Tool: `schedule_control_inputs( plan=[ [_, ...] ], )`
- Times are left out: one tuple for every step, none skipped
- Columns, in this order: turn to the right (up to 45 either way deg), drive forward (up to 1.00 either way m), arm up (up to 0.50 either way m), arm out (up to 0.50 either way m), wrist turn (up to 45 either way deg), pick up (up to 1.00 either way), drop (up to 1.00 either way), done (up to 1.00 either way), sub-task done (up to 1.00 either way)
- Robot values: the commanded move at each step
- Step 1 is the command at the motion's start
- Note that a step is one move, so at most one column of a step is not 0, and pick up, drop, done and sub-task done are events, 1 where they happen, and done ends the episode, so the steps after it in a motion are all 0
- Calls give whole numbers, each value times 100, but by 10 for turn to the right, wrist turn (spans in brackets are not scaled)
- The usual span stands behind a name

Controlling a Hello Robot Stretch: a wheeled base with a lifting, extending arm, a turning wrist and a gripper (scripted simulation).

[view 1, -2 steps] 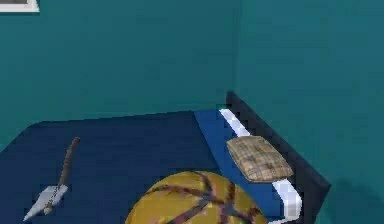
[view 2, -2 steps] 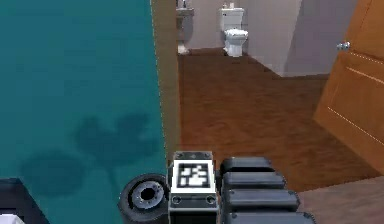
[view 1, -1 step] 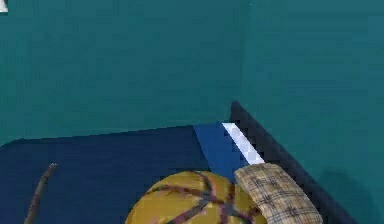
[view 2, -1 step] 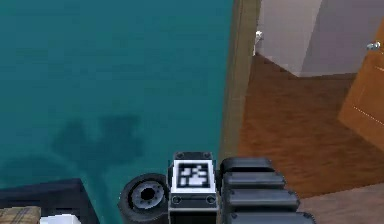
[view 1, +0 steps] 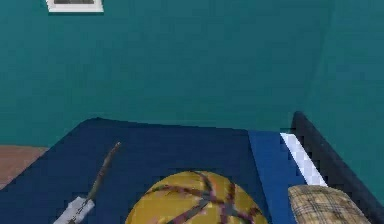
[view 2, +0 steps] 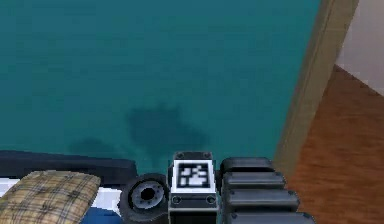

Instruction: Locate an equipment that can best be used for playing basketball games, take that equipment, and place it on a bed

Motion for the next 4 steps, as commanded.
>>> schedule_control_inputs(
  plan=[
    [30,0,0,0,0,0,0,0,0],
    [30,0,0,0,0,0,0,0,0],
    [-450,0,0,0,0,0,0,0,0],
    [0,10,0,0,0,0,0,0,0]
  ],
)
